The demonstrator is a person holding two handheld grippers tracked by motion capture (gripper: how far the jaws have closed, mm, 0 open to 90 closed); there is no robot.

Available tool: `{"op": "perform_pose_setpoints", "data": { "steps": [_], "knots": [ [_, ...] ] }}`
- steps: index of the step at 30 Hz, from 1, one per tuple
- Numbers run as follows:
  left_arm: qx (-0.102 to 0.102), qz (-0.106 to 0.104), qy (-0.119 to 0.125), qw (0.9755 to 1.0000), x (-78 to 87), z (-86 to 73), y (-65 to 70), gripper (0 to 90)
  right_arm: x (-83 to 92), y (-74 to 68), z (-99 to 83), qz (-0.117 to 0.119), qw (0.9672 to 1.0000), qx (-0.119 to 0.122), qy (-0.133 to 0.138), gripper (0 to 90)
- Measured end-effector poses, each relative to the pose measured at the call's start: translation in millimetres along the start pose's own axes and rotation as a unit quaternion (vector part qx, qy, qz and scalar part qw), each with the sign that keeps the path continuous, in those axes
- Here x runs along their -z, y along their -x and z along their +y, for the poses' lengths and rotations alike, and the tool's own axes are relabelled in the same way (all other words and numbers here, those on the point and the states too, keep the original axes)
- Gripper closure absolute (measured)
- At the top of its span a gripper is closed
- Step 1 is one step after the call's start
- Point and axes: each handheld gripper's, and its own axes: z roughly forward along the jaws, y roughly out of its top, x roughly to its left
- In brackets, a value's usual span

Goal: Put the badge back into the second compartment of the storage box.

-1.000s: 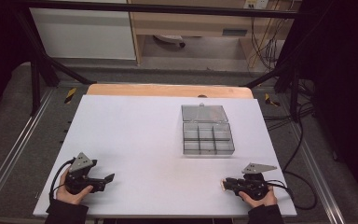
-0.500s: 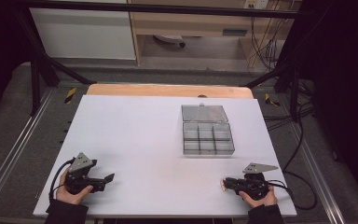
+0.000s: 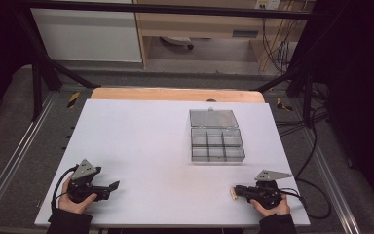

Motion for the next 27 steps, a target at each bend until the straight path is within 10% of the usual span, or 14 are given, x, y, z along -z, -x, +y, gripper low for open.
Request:
{"op": "perform_pose_setpoints", "data": {
  "steps": [27],
  "knots": [
    [0.002, 0.001, 0.002, 1.0000, 0.6, 0.1, -0.4, 8.2, 2.9, -5.1, 3.6, 0.037, 0.9992, 0.000, 0.014, 89.0]
  ]
}}
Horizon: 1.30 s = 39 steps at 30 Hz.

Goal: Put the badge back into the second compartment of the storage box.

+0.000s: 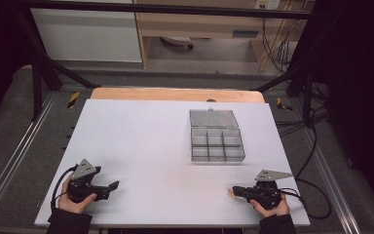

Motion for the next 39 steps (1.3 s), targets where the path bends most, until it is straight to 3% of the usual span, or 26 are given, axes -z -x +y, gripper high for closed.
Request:
{"op": "perform_pose_setpoints", "data": {
  "steps": [9, 39],
  "knots": [
    [0.001, 0.000, 0.001, 1.0000, 0.5, 0.1, -0.4, 8.2, 0.5, -3.2, 2.2, -0.001, 1.0000, 0.006, -0.002, 89.1],
    [0.001, -0.001, -0.001, 1.0000, 0.0, 0.1, -0.7, 8.3, 10.8, -1.8, 16.7, -0.028, 0.9990, 0.020, 0.030, 89.1]
  ]
}}
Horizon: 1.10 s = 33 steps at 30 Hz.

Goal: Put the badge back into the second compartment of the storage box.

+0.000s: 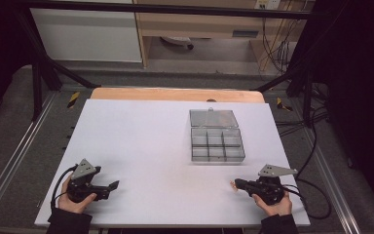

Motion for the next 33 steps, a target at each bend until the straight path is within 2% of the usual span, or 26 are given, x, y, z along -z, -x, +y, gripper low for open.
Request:
{"op": "perform_pose_setpoints", "data": {
  "steps": [9, 14, 33],
  "knots": [
    [0.000, 0.001, -0.001, 1.0000, -0.5, -0.1, -0.1, 8.2, 2.5, 0.8, 5.2, -0.009, 0.9999, -0.003, 0.008, 89.1],
    [0.001, 0.001, -0.001, 1.0000, -0.9, -0.3, -0.1, 8.2, 5.5, 2.3, 9.4, -0.014, 0.9998, 0.003, 0.014, 89.1],
    [0.002, 0.001, -0.001, 1.0000, -1.4, -0.4, 0.1, 8.2, 7.6, 0.6, 38.0, -0.031, 0.9989, 0.016, 0.033, 89.1]
  ]
}}
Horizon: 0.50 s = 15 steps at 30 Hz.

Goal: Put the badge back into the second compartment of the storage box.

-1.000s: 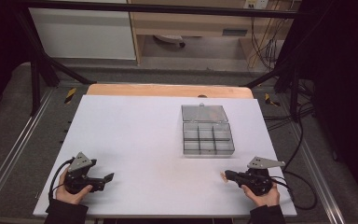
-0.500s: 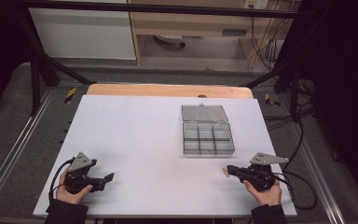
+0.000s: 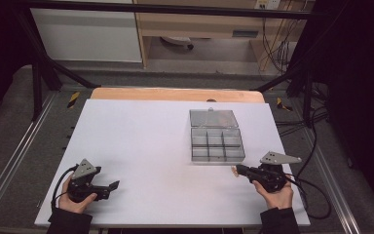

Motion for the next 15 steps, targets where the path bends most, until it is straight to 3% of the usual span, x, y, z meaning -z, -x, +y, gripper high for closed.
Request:
{"op": "perform_pose_setpoints", "data": {
  "steps": [15],
  "knots": [
    [0.000, 0.000, 0.000, 1.0000, -0.3, -0.1, -0.1, 8.2, -4.9, 4.4, 18.2, -0.014, 0.9998, 0.003, 0.011, 89.1]
  ]
}}
